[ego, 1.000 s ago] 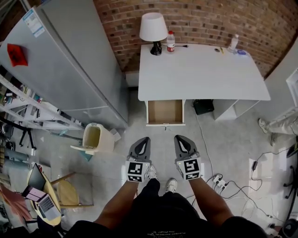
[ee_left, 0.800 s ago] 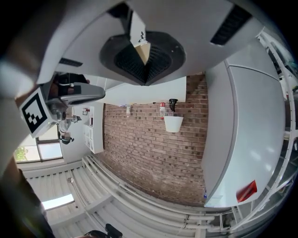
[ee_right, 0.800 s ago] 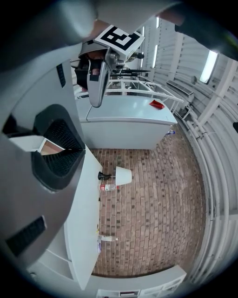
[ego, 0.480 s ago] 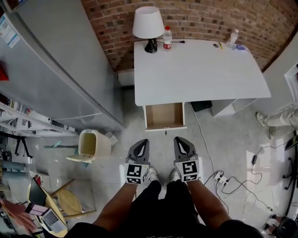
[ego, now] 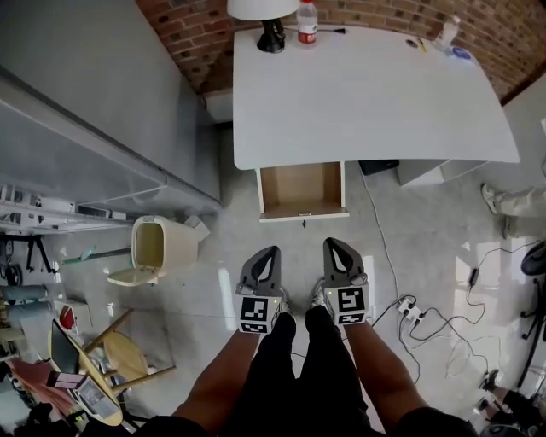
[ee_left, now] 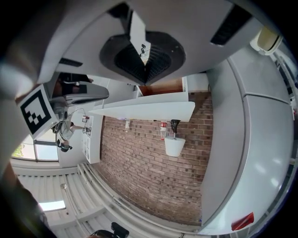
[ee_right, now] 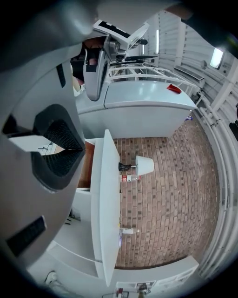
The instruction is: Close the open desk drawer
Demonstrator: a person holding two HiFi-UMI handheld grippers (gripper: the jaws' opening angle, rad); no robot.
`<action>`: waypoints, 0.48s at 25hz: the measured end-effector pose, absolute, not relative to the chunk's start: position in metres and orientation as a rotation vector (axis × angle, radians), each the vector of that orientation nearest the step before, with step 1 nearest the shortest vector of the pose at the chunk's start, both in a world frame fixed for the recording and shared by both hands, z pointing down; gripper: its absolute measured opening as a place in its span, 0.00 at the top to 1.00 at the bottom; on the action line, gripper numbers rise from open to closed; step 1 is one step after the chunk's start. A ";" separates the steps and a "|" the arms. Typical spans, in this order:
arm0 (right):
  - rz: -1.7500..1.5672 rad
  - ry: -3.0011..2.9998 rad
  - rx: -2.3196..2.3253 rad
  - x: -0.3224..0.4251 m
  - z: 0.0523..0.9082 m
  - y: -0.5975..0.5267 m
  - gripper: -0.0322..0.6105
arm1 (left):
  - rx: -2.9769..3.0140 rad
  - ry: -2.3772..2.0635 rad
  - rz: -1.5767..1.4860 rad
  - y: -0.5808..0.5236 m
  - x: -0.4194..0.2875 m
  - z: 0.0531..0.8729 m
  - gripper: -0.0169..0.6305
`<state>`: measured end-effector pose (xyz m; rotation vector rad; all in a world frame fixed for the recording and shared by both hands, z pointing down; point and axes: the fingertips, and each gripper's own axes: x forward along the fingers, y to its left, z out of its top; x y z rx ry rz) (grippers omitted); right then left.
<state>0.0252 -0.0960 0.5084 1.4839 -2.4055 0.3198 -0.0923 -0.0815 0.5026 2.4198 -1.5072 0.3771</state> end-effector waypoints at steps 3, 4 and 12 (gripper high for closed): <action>0.328 -2.388 1.490 0.032 0.538 -0.098 0.91 | 2.409 -1.514 0.358 -0.085 -0.083 0.529 0.96; 0.330 -2.386 1.492 0.032 0.548 -0.100 0.91 | 2.404 -1.518 0.355 -0.086 -0.082 0.539 0.96; 0.353 -2.396 1.474 0.036 0.626 -0.094 0.91 | 2.373 -1.524 0.351 -0.086 -0.074 0.619 0.96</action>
